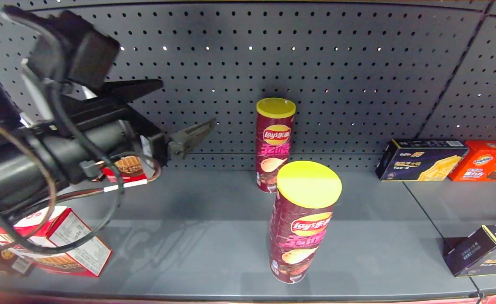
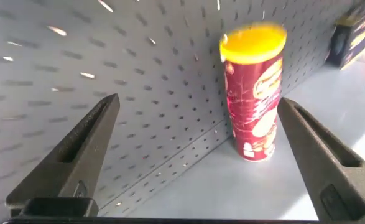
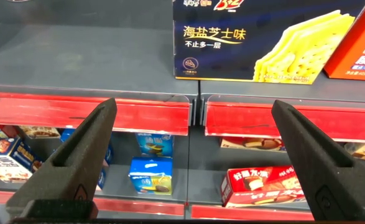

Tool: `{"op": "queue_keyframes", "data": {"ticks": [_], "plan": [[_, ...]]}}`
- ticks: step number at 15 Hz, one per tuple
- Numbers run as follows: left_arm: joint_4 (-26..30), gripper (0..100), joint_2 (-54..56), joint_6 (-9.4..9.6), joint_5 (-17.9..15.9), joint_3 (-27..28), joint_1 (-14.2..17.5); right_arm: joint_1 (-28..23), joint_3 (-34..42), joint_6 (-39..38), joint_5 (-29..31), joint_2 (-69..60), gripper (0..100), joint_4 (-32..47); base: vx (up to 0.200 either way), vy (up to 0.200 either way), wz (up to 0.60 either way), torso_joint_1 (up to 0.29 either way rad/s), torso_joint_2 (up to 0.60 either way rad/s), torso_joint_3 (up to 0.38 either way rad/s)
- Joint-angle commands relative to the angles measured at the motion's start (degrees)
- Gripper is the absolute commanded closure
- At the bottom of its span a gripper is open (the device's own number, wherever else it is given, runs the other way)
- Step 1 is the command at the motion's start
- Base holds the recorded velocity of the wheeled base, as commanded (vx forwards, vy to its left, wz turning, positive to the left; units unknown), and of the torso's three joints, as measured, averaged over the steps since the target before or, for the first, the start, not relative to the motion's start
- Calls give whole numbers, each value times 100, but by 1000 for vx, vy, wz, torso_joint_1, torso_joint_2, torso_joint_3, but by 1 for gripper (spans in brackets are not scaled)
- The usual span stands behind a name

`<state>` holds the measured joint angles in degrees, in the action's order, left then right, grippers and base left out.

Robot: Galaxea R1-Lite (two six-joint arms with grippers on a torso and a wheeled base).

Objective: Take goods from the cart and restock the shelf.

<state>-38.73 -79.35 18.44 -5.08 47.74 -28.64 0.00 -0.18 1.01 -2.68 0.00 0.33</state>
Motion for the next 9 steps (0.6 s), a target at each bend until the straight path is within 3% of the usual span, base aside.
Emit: {"op": "queue_keyframes", "data": {"ticks": [1,2,4,5,7,9], "plan": [[6,0,1888,-25,34,-1074,33,0,1,4,-4,0,0,2,0,0,0,0,0,0],[155,0,2477,-25,148,-1548,16,0,1,4,-4,0,0,2,0,0,0,0,0,0],[858,0,3514,-25,192,-2005,7,0,1,4,-4,0,0,2,0,0,0,0,0,0],[1728,0,4279,-43,210,-2137,16,9,1,4,-4,0,0,2,0,0,0,0,0,0],[3100,0,5535,-280,192,-2172,7,0,1,4,-4,0,0,2,0,0,0,0,0,0],[4049,0,6863,-324,218,-2190,42,0,1,4,-4,0,0,2,0,0,0,0,0,0]]}}
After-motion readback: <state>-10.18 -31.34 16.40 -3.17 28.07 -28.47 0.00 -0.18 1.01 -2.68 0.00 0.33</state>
